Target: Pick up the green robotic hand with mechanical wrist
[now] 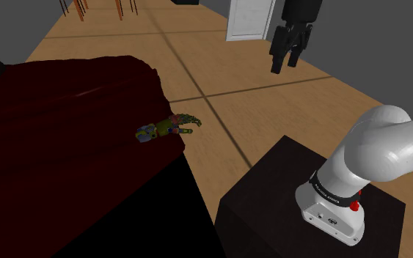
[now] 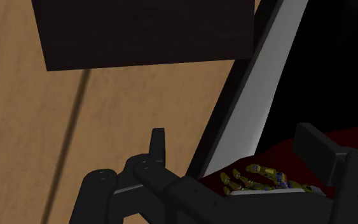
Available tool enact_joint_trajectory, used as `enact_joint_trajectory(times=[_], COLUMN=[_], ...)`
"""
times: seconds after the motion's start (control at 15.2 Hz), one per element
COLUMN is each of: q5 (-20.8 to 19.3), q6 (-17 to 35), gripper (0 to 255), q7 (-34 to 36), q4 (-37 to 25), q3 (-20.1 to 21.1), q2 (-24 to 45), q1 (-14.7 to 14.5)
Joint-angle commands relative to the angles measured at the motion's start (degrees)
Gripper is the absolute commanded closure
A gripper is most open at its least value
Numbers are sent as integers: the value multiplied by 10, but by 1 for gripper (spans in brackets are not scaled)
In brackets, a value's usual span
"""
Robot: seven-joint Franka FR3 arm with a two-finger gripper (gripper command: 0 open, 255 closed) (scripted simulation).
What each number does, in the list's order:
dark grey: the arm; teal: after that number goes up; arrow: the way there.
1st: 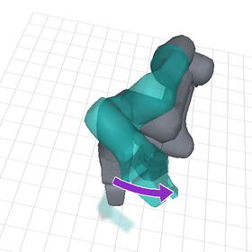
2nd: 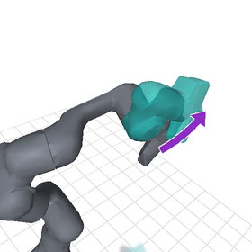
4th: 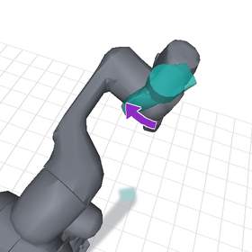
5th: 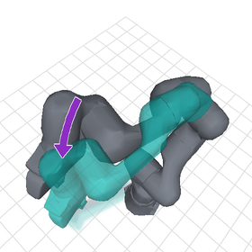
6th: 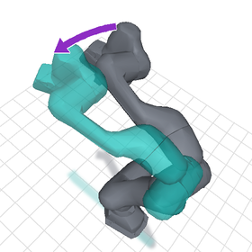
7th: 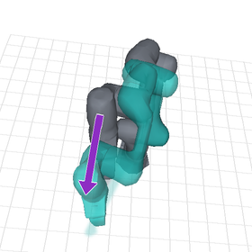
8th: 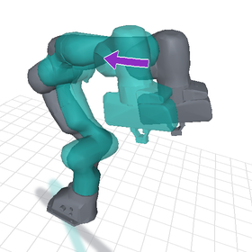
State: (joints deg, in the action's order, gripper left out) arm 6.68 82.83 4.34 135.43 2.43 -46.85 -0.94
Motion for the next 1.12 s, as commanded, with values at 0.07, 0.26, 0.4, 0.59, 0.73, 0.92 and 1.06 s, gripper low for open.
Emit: enact_joint_trajectory(times=[0.07, 0.26, 0.4, 0.59, 0.73, 0.92, 1.06], q5=[-4, -16, -26, -43, -57, -83, -104], q6=[17, 67, 98, 142, 169, 206, 227], gripper=[0, 0, 0, 0, 0, 0, 0], q7=[-8, -29, -41, -56, -63, -71, -73], q4=[-2, -11, -20, -37, -52, -76, -95], q3=[7, 27, 41, 63, 78, 100, 115], q2=[18, 74, 113, 172, 212, 272, 313], q1=[-5, -20, -28, -38, -44, -52, -57])
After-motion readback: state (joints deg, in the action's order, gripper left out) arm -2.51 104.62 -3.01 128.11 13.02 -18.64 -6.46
